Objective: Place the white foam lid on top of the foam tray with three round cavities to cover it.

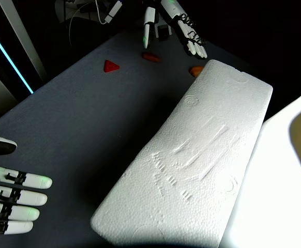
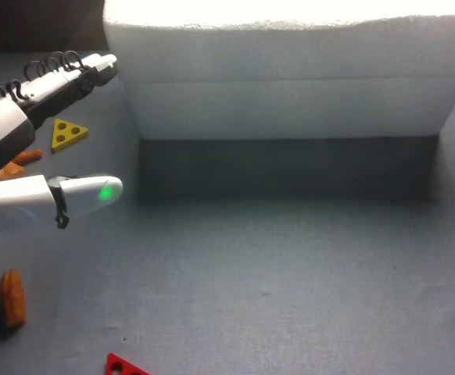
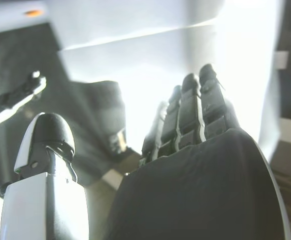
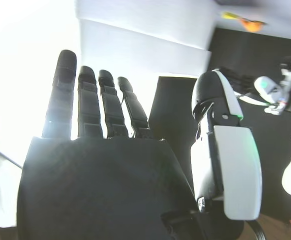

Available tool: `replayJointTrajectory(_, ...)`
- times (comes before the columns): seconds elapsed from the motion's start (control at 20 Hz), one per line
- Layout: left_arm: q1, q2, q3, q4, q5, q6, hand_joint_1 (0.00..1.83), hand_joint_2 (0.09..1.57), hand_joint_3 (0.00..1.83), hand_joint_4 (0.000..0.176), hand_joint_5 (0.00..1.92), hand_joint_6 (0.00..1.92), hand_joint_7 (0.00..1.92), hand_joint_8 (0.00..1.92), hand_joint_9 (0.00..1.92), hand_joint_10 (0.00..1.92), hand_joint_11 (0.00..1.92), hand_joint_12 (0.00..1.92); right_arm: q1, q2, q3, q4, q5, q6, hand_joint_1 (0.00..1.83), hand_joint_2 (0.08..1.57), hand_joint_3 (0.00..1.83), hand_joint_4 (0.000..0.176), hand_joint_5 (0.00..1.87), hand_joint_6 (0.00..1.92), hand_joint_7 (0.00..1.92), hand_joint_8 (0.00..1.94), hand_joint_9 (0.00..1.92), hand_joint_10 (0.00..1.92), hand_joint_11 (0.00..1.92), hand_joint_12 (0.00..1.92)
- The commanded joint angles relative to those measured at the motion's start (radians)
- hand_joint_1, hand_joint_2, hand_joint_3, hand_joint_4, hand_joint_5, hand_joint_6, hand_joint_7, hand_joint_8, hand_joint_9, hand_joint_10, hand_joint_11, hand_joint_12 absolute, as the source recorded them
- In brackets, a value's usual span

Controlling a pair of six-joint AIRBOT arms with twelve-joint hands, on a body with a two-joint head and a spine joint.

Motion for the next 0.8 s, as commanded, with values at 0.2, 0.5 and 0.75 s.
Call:
replayJointTrajectory(0.2,-0.037,-0.023,-0.004,0.081,-0.132,-0.057,0.42,1.19,0.01,0.009,0.01,0.0,0.0,0.0,0.0,0.0,0.0,0.0,0.029,0.005,-0.009,-0.07,0.133,0.029,0.45,1.32,0.0,0.0,0.0,0.0,0.0,0.0,0.0,0.0,0.0,0.44)
replayJointTrajectory(0.5,-0.091,-0.09,0.031,0.15,-0.086,-0.105,0.37,1.21,0.01,0.012,0.0,0.0,0.0,0.0,0.0,0.0,0.0,0.0,0.087,-0.043,0.019,-0.138,0.089,0.053,0.49,1.32,0.0,0.0,0.0,0.0,0.0,0.0,0.0,0.0,0.0,0.3)
replayJointTrajectory(0.75,-0.114,-0.119,0.051,0.171,-0.067,-0.126,0.41,1.24,0.02,0.036,0.0,0.0,0.0,0.0,0.0,0.0,0.0,0.0,0.13,-0.082,0.043,-0.157,0.063,0.059,0.5,1.29,0.0,0.062,0.0,0.0,0.0,0.0,0.0,0.0,0.0,0.0)
